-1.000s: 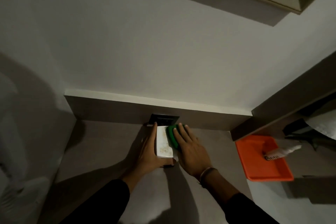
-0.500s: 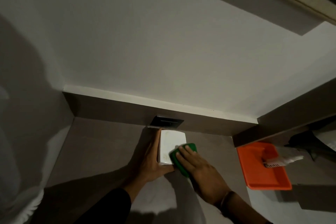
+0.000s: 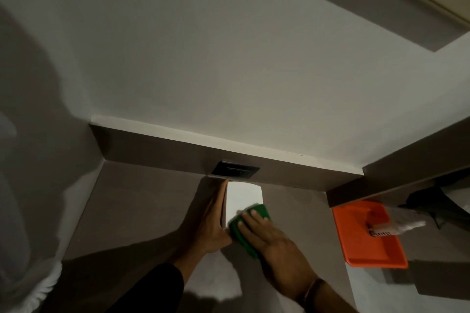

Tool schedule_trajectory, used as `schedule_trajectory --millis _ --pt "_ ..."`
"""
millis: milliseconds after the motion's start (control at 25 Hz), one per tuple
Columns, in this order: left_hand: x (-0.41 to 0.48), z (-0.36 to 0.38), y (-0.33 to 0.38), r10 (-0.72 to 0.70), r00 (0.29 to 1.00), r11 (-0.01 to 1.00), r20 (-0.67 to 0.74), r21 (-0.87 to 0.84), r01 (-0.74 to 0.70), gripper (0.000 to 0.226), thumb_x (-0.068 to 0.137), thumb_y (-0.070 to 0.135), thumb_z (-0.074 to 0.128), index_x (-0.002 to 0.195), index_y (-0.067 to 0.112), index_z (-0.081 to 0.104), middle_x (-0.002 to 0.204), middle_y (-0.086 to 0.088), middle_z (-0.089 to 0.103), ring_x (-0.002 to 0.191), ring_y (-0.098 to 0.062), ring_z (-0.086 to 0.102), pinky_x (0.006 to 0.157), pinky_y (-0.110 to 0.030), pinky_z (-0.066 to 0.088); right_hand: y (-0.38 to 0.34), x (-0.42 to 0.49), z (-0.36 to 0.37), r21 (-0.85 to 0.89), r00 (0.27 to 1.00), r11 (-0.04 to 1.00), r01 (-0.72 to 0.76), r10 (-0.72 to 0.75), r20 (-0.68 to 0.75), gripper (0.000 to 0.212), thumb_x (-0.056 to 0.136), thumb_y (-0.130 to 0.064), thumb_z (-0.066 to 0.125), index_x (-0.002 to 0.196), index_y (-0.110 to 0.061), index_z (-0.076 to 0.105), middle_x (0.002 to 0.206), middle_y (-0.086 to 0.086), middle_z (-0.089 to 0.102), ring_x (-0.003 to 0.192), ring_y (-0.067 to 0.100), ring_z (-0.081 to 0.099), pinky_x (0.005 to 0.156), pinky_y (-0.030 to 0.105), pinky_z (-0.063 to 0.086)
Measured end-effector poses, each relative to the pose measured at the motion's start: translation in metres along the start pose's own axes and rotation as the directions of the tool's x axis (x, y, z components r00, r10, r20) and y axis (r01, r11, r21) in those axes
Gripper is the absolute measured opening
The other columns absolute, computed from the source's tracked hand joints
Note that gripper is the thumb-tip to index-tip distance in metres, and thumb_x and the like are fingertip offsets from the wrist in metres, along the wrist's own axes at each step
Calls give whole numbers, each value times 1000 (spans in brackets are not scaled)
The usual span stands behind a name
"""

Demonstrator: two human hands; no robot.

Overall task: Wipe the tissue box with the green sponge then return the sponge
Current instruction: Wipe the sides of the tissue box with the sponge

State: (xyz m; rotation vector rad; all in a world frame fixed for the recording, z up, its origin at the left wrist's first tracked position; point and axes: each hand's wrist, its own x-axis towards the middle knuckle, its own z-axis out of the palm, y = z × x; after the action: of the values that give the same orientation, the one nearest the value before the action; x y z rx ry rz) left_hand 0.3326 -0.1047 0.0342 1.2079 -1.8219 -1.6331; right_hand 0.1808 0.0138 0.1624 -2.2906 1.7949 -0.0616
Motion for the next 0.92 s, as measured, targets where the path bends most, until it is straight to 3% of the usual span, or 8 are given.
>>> schedule_trajectory --millis 160,320,400,480,640,760,840,920 --pt "-1 -1 8 68 997 993 36 94 -72 129 64 31 98 158 23 10 157 13 26 145 -5 32 114 0 21 30 58 -9 99 961 958 -270 275 -40 70 95 -10 50 156 -26 21 165 -1 17 153 22 12 122 48 27" --pt "-2 4 -1 11 1000 999 -20 46 -10 110 74 21 90 158 10 21 165 -4 29 153 -16 28 125 -20 17 -3 83 2 30 988 988 -154 154 8 79 89 -19 63 157 -22 22 166 4 16 153 25 8 125 50 13" --pt "-8 6 -8 -14 999 998 45 69 11 80 90 13 74 154 3 28 166 -19 29 154 -25 31 120 -18 15 -23 45 15 8 999 1000 -28 27 36 83 87 -7 59 158 -25 20 167 1 12 154 25 1 124 48 5" --pt "-8 4 -4 15 999 997 34 79 -18 81 89 9 75 155 9 28 163 -20 35 150 -13 36 118 -12 20 -19 6 21 -1 1000 1000 9 -9 -17 91 84 4 56 158 -29 15 168 -3 8 155 22 -3 123 47 6" --pt "-1 -2 5 131 991 991 29 -2 -131 121 61 32 100 158 24 28 151 12 48 136 11 45 114 -16 42 17 0 14 153 965 956 -251 260 -41 76 94 -4 42 157 -33 11 167 -7 4 154 14 -4 125 42 12" --pt "-1 -2 13 150 988 987 35 48 -151 123 59 54 94 153 14 24 143 15 36 126 29 35 104 6 26 32 50 6 286 920 887 -364 389 -36 68 94 -15 44 157 -26 19 167 1 13 154 21 8 125 43 17" --pt "-1 -3 19 131 991 988 30 82 -133 140 54 89 72 156 8 21 148 10 32 132 19 34 104 8 18 43 80 0 290 910 874 -390 414 -22 69 94 -8 49 157 -21 24 166 5 19 153 26 14 124 47 20" --pt "3 -1 11 124 992 987 20 103 -126 147 53 85 77 158 3 17 150 7 29 138 -4 33 104 9 12 49 94 -2 230 919 896 -379 393 -18 69 95 -5 50 157 -19 25 165 5 22 153 27 16 123 48 24"
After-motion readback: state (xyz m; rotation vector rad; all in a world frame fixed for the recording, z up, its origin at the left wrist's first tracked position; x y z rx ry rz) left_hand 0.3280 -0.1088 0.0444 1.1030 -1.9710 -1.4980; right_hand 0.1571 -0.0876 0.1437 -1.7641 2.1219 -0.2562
